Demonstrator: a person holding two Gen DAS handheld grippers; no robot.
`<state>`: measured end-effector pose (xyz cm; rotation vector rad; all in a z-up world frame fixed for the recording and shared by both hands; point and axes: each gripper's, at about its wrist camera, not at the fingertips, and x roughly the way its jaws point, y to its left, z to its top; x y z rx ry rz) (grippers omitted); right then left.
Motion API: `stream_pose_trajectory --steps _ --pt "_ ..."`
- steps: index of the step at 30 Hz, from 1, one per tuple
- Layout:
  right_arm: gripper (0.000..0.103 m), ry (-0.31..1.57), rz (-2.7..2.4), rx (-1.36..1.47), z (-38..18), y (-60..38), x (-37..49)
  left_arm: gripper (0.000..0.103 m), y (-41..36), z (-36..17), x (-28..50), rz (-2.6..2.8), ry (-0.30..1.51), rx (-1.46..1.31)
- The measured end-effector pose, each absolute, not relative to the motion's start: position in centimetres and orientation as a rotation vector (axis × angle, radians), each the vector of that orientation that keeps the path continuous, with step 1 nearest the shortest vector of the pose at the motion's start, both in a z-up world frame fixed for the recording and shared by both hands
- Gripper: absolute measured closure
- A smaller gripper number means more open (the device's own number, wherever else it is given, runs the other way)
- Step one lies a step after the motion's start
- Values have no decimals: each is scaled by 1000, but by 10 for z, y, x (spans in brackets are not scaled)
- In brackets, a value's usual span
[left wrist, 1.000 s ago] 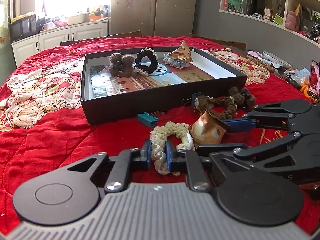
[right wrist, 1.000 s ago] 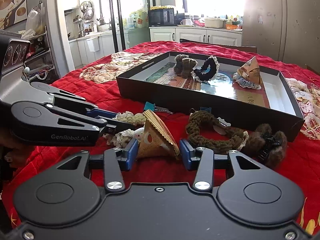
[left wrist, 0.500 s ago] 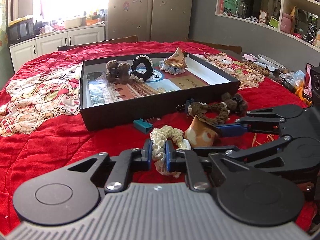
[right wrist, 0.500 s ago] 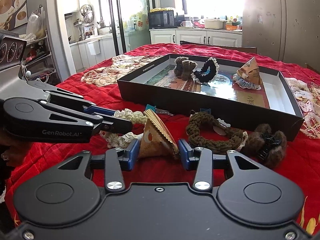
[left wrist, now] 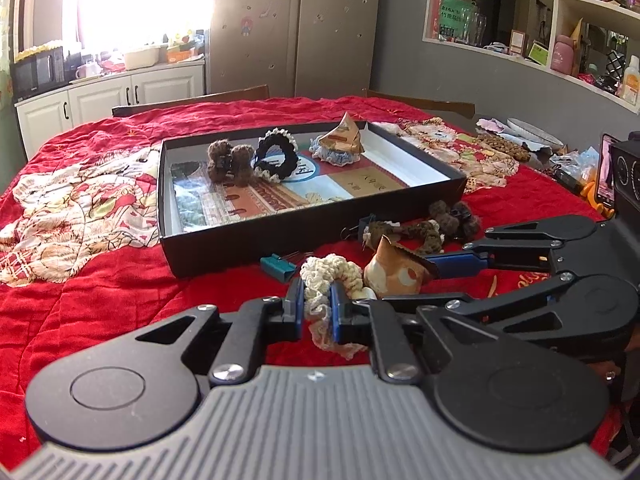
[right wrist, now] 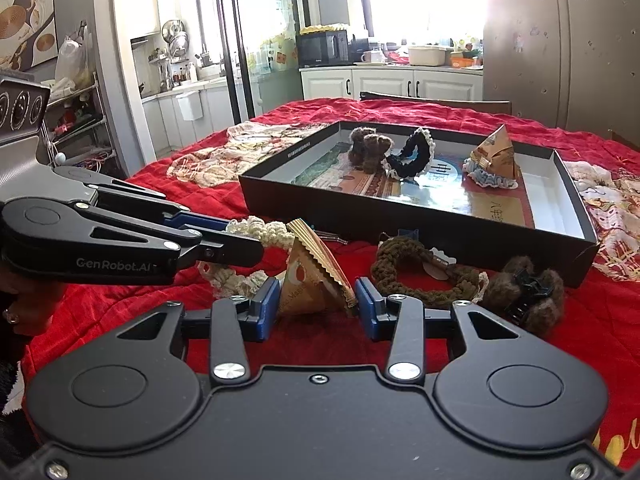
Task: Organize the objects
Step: 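Carry the scrunchie in the left tool while the right tool carries the paper triangle over the box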
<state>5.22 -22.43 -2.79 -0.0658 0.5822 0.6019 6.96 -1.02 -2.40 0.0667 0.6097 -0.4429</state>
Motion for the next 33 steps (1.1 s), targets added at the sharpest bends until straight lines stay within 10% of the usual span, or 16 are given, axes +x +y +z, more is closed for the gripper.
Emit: stream_pose_trajectory --steps 33 --pt "65 470 573 -27 30 -248 52 87 -9 18 65 -450 502 68"
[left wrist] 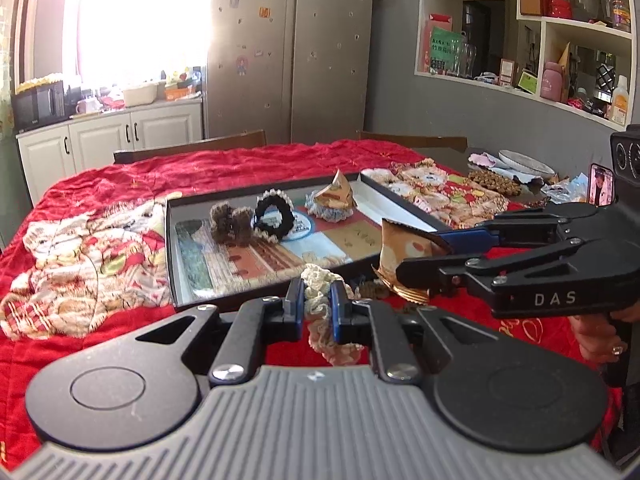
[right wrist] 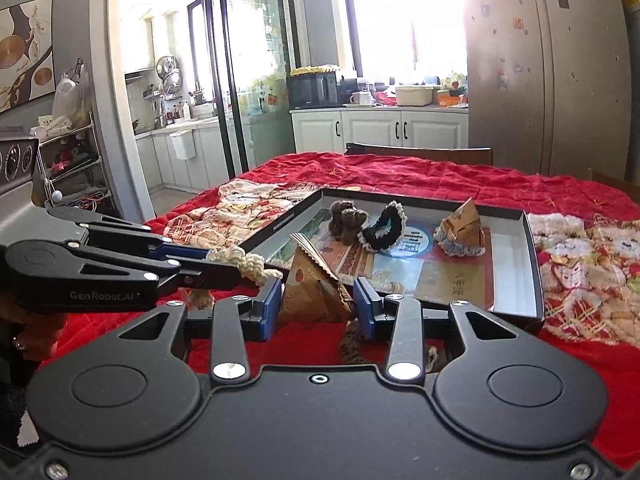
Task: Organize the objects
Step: 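Carry the scrunchie in the left tool while the right tool carries the paper triangle over the box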
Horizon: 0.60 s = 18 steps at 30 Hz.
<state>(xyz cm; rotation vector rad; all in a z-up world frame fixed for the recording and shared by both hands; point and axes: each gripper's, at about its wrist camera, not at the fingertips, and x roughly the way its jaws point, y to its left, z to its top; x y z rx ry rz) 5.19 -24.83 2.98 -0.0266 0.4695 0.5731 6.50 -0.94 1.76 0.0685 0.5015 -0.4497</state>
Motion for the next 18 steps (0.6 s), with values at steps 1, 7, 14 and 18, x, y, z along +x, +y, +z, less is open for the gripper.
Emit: stream_pose_trajectory --steps 1,7,14,18 --pt "65 467 573 -29 31 -248 52 87 -9 19 66 -448 498 70" --pt "66 450 563 -42 38 -247 59 87 -9 27 75 -431 475 68" --pt "66 436 534 -58 46 -245 80 87 -3 35 96 -385 453 50" --pt "66 425 497 -66 49 -243 97 87 -3 37 114 -361 448 35"
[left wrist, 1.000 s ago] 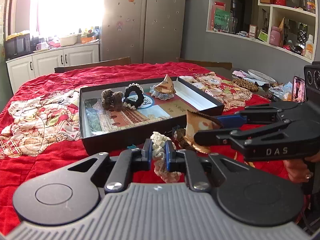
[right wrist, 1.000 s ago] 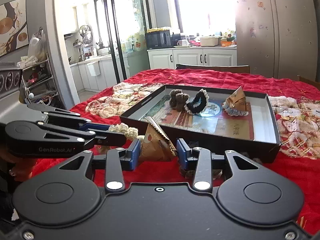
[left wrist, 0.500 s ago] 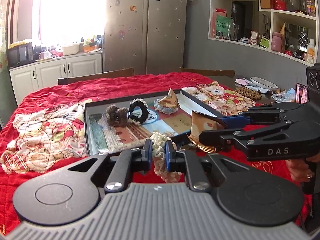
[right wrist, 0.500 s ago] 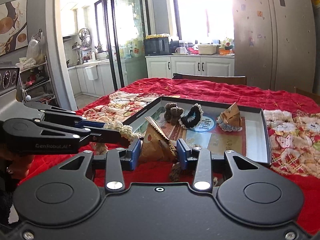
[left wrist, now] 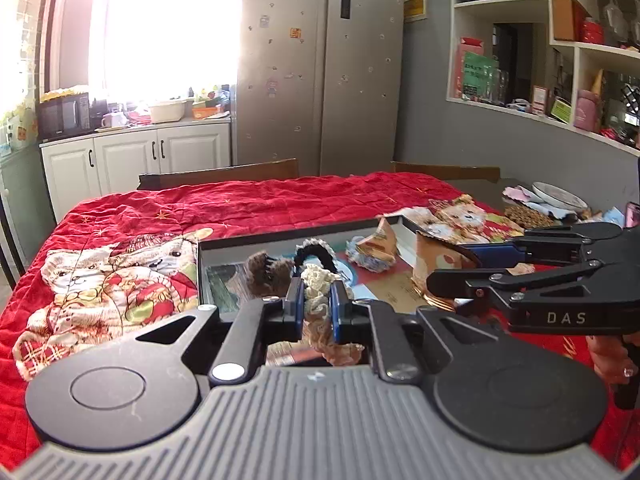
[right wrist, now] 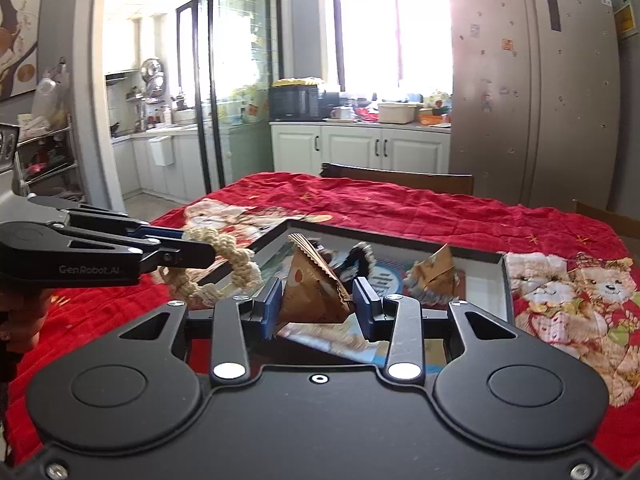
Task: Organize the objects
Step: 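Carry the scrunchie in the left tool while the right tool carries the paper triangle over the box, then lower and open the left tool in the box while the right tool releases the triangle there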
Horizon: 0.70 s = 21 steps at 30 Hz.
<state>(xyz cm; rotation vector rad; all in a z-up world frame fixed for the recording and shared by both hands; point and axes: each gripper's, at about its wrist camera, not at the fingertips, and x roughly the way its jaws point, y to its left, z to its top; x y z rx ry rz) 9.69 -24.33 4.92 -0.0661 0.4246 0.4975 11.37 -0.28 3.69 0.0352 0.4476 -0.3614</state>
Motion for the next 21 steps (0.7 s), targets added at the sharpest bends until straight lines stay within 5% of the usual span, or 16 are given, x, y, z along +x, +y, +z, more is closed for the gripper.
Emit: stream_pose_trajectory --steps 21 --pt "66 497 383 23 24 -246 195 87 0 13 191 -250 493 -66"
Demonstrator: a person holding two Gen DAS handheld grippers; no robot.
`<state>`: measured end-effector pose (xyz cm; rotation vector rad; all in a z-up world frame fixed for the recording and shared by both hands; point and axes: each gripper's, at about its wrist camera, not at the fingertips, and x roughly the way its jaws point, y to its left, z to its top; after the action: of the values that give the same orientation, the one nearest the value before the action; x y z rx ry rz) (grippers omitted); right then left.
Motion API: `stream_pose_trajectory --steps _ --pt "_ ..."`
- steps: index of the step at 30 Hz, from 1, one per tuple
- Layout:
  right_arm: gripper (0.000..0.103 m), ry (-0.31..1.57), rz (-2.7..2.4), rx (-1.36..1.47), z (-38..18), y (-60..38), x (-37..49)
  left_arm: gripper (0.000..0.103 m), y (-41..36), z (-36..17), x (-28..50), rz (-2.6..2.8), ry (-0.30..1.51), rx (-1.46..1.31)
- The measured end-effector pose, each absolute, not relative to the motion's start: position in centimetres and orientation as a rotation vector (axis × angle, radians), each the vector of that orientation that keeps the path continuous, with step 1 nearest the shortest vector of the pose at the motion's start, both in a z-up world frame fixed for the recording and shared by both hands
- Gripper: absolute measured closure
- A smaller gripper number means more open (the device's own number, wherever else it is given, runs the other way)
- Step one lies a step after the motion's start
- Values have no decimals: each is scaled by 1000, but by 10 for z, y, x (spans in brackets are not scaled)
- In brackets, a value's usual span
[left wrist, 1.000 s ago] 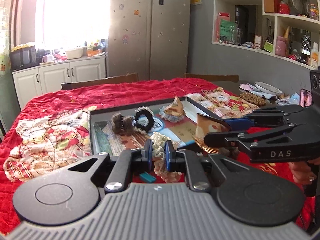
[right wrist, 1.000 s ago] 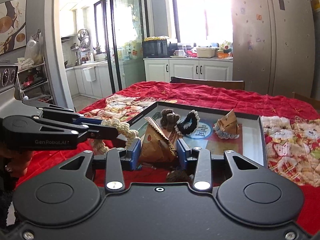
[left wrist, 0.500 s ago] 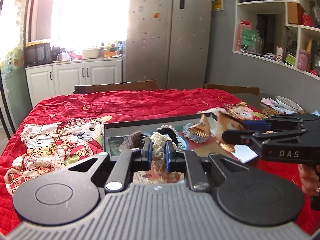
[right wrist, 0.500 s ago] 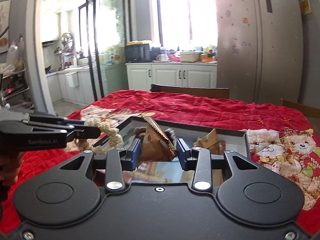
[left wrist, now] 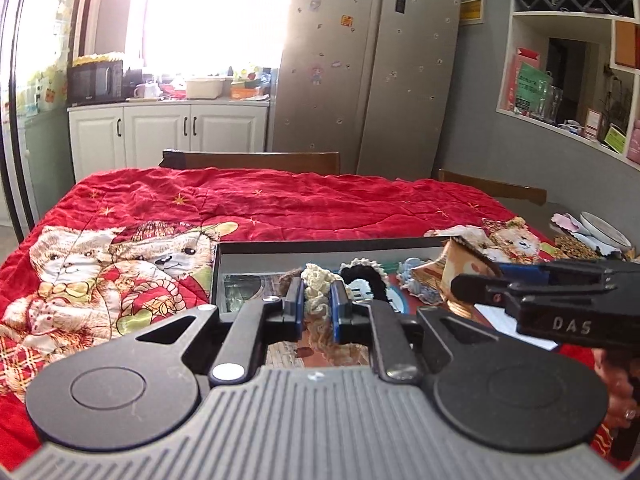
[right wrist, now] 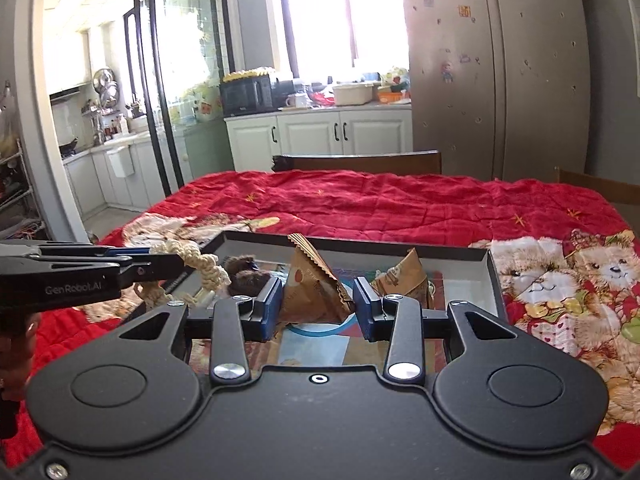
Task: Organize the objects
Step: 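Lower and open the left tool in the box while the right tool releases the triangle there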
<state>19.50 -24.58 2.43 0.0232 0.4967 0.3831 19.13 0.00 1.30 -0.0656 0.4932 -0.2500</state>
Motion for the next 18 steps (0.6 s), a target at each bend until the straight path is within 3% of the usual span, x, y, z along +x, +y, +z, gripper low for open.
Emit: stream_pose_trajectory --steps 18 --pt "66 570 343 7 -22 -224 229 87 5 -19 222 -214 536 -83"
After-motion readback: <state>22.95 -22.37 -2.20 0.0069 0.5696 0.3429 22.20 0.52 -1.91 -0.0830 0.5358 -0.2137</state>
